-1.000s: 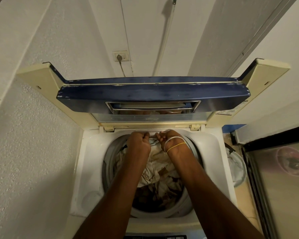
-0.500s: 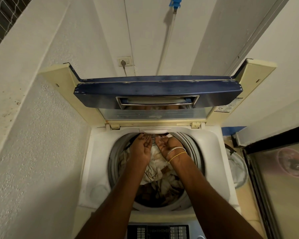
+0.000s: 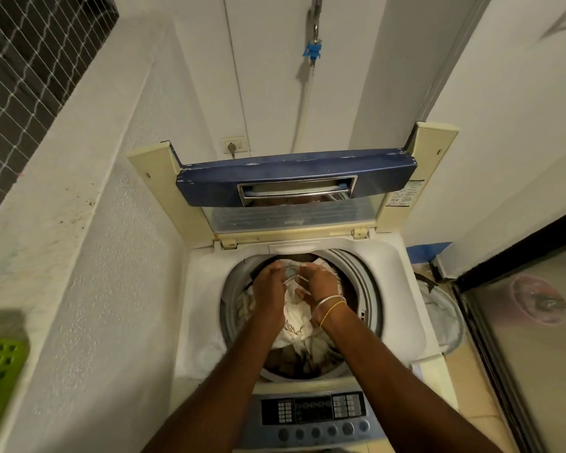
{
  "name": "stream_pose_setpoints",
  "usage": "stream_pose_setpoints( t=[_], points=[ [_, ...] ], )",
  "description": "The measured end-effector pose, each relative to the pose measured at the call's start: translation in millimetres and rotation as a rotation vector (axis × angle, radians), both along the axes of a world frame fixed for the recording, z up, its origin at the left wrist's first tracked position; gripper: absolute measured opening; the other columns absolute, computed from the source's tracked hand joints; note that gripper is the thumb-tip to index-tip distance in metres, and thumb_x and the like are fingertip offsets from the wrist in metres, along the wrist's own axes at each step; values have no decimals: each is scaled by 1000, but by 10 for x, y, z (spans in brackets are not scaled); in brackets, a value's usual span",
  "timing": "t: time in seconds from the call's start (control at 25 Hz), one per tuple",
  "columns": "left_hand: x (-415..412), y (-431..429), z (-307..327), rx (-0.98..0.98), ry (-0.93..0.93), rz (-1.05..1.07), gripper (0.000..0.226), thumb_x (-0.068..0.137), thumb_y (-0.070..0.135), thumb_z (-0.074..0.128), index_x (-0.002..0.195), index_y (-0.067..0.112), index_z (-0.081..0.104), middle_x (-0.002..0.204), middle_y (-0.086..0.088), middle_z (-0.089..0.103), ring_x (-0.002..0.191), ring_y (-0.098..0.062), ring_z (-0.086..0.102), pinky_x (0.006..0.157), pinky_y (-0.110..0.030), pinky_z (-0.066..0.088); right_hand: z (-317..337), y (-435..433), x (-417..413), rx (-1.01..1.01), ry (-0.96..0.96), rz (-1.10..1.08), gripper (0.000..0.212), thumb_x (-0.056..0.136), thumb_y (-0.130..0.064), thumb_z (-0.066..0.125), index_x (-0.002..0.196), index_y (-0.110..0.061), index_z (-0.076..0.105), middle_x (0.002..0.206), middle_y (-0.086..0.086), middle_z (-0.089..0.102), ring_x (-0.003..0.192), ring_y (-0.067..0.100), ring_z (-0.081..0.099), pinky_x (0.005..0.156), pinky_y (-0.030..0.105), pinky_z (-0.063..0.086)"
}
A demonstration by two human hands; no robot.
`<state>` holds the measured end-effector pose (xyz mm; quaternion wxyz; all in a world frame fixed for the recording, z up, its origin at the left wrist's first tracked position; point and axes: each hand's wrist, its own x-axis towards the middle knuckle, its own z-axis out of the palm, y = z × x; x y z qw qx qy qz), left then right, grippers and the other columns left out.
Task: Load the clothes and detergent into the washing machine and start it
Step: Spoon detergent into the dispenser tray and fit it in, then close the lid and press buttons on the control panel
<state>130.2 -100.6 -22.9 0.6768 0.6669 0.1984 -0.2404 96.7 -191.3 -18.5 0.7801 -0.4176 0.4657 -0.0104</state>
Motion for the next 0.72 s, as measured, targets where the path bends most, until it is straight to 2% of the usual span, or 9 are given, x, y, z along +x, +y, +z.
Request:
stream_pose_setpoints(
  t=[0.08,0.2,0.28,0.36,0.52,0.56,0.64,0.72],
  points=[
    [-133,70,105,100,-134,-94,26,98,25,54,118,17,69,115,-5,71,105,-22,67,96,-42,55,84,84,-125,-151,-42,33,19,92,-15,60,110,-14,67,96,9,68,87,19,63,71,33,52],
    [-305,153,295,174,-311,-200,26,101,20,50,119,12,68,114,-4,70,106,-19,65,97,-38,53,146,189,-282,-412,-71,124,30,91,-20,62,120,-16,63,104,8,69,92,20,63,85,38,53],
    [-383,224,350,224,-438,-260,25,102,19,49,117,11,68,111,0,69,105,-19,65,93,-31,53,254,252,-409,-585,-83,208,34,91,-26,61,124,-19,61,109,3,69,96,17,64,90,36,53],
    [-455,291,380,290,-559,-314,24,103,18,49,117,12,68,108,5,67,104,-17,65,86,-19,47,360,289,-531,-761,-81,301,35,93,-32,61,126,-22,60,113,-1,68,102,15,63,94,36,51],
    [-614,468,465,340,-654,-365,27,103,21,52,125,14,65,121,0,67,108,-9,60,86,-6,38,494,323,-755,-995,-71,441,45,95,-38,59,134,-18,56,126,0,64,116,16,60,101,34,48],
    [-636,514,470,346,-688,-384,27,103,21,53,127,15,64,124,-1,67,112,-11,60,91,-8,40,529,323,-801,-1056,-94,468,45,94,-40,57,134,-19,56,126,-1,65,117,16,60,102,35,48],
    [-676,619,477,379,-750,-445,30,102,24,54,131,18,61,130,-2,65,120,-16,60,103,-22,45,579,313,-885,-1183,-146,518,44,93,-41,56,132,-21,57,124,-1,65,116,16,59,104,37,47],
    [-695,722,482,460,-820,-531,39,101,35,51,136,19,57,138,-3,61,128,-19,57,111,-36,45,647,299,-947,-1296,-167,564,44,94,-36,57,134,-18,55,132,4,61,124,19,54,111,29,35]
  ],
)
